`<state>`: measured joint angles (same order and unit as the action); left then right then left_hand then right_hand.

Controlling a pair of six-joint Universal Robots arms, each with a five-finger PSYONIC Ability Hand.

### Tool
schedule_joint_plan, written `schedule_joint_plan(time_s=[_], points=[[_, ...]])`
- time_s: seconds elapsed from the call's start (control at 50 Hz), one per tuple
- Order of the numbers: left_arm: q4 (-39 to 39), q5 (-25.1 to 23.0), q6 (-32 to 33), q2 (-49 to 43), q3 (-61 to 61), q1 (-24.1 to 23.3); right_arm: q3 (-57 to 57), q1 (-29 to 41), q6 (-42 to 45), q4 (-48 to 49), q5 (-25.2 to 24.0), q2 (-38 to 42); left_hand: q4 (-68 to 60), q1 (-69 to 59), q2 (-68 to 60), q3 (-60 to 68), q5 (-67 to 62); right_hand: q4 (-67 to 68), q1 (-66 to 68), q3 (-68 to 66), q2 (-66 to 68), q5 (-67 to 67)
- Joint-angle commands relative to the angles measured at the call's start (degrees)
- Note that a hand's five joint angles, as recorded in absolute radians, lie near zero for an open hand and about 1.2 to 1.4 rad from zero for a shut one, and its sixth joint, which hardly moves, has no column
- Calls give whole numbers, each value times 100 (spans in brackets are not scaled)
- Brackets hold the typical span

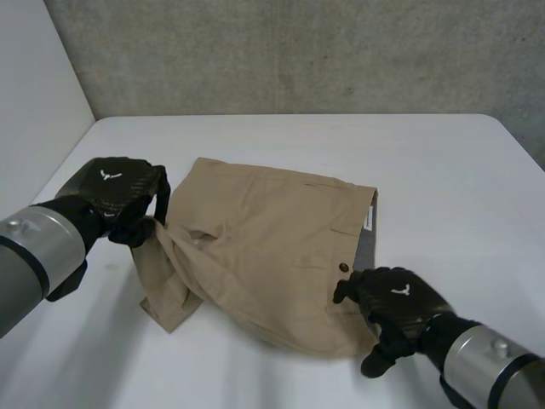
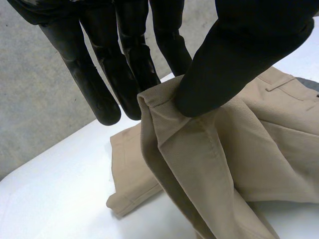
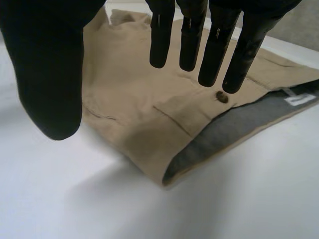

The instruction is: Fold the shorts.

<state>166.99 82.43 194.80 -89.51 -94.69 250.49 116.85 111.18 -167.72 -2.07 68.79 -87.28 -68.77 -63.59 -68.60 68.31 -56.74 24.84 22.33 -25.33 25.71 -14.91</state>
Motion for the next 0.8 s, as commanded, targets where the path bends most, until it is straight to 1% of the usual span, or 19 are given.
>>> schedule_joint_plan(time_s=[0.02,0.18,0.2,0.24,0.3,0.32,0.34,0.4,0.46,0.48,0.5,0.52,0.56,0.58,0.68,0.72,0.76,0.78,0.8], points=[[0,10,-38,-365,293,0,-22,457,-191,848,486,703,-1123,-1641,-1140,1169,-1326,744,996,-696,657,-738],[9,18,-56,-541,504,0,-180,677,-139,1174,750,1213,-1123,-1641,-1140,1169,-1326,1316,1568,-1268,1229,-1310],[9,18,-65,-550,530,0,-215,738,-139,1209,846,1291,-1123,-1641,-1140,1169,-1326,1683,1934,-1634,1596,-1677],[9,27,-100,-567,609,9,-259,791,-130,1375,1039,1362,-1123,-1641,-1140,1169,-1326,3142,3394,-3094,3055,-3136],[9,27,-117,-568,636,9,-277,800,-130,1508,1110,1389,-1123,-1641,-1140,1169,-1326,3654,3906,-3606,3567,-3648],[9,27,-135,-568,653,18,-294,791,-121,1578,1180,1406,-1123,-1641,-1140,1169,-1326,5270,5522,-5221,5183,-5264],[9,27,-135,-559,662,35,-286,756,-121,1631,1250,1406,-1123,-1641,-1140,1169,-1326,5513,5765,-5465,5426,-5507],[-26,27,-135,-524,627,88,-303,660,-121,1675,1382,1284,-1123,-1641,-1140,1169,-1326,5516,5767,-5467,5429,-5509],[-35,18,-126,-480,575,79,-321,607,-86,1596,1400,756,-1123,-1641,-1140,1169,-1326,5516,5767,-5467,5429,-5509],[-52,18,-126,-462,531,70,-347,581,19,1526,1400,417,-1123,-1641,-1140,1169,-1326,5516,5767,-5467,5429,-5509],[-96,10,-126,-410,469,62,-443,554,446,1134,1383,30,-1123,-1641,-1140,1169,-1326,5516,5767,-5467,5429,-5509],[-201,1,-100,-218,330,53,-444,554,450,1130,1383,26,-1123,-1641,-1140,1169,-1326,5516,5767,-5467,5429,-5509],[-281,-8,-100,-32,232,61,-680,380,1045,160,1365,-262,-1123,-1641,-1140,1169,-1326,5516,5767,-5467,5429,-5509],[-316,-8,-100,56,188,70,-681,378,1048,155,1365,-264,-1123,-1641,-1140,1169,-1326,5516,5767,-5467,5429,-5509],[-685,-43,-109,574,-164,62,-1076,-561,2495,-2039,1304,-684,-1123,-1641,-1140,1169,-1326,5516,5767,-5467,5429,-5509],[-913,-52,-100,785,-304,0,-1121,-668,2692,-2262,1286,-765,-1123,-1641,-1140,1169,-1326,5516,5767,-5467,5429,-5509],[-1115,-78,-91,1005,-471,-35,-1296,-1088,3269,-2901,1190,-1018,-1123,-1641,-1140,1169,-1326,5516,5767,-5467,5429,-5509],[-1142,-96,-91,1041,-489,-53,-1297,-1090,3272,-2904,1190,-1019,-1123,-1641,-1140,1169,-1326,5516,5767,-5467,5429,-5509],[-1160,-105,-91,1076,-515,-61,-1401,-1290,3437,-3061,1050,-1063,-1123,-1641,-1140,1169,-1326,5516,5767,-5467,5429,-5509]])
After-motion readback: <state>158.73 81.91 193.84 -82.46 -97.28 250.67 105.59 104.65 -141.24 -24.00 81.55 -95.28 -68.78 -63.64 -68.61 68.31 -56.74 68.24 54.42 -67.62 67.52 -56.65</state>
